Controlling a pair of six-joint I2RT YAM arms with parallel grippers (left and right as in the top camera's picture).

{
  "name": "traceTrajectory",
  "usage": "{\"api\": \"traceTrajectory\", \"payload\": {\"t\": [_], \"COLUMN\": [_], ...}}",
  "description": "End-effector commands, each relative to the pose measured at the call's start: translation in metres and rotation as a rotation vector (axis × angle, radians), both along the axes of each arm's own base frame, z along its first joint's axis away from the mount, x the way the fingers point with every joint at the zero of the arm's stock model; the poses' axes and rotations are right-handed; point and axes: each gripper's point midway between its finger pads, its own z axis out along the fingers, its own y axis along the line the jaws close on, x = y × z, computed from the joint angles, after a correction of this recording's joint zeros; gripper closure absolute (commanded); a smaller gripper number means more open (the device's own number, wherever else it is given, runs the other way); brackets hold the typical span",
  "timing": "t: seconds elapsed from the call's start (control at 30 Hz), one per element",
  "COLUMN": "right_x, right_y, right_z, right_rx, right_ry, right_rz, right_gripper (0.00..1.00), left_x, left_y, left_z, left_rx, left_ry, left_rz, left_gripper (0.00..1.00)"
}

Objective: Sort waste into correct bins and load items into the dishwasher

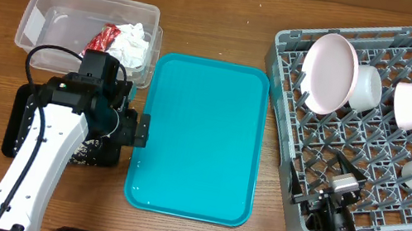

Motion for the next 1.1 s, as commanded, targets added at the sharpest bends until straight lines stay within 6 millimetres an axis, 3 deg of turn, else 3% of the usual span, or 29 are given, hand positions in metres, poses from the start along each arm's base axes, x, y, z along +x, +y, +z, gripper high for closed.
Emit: {"api": "traceTrajectory", "payload": {"t": [0.0,0.2,0.97,1.07], "right_x": [0.004,0.007,0.008,0.008], "right_y": [-0.015,-0.031,-0.031,-0.031], "right_z": [0.001,-0.001,-0.002,-0.002], "right_rx": [0.052,0.125,0.125,0.125], "right_ry": [0.01,0.031,0.031,0.031], "right_rz": [-0.093,-0.188,-0.191,-0.191], "right_gripper": [0.0,0.0,0.0,0.0], "left_x": [-0.001,-0.001,0.0,-0.001], "left_y": [-0.002,-0.002,-0.002,-0.002], "left_z": [-0.001,-0.001,-0.001,0.023], "left_rx": [-0.005,-0.005,-0.005,-0.011], "left_ry": [0.004,0.004,0.0,-0.101], "left_rz": [-0.021,-0.021,-0.02,-0.021], "left_gripper": [0.0,0.0,0.0,0.0]}}
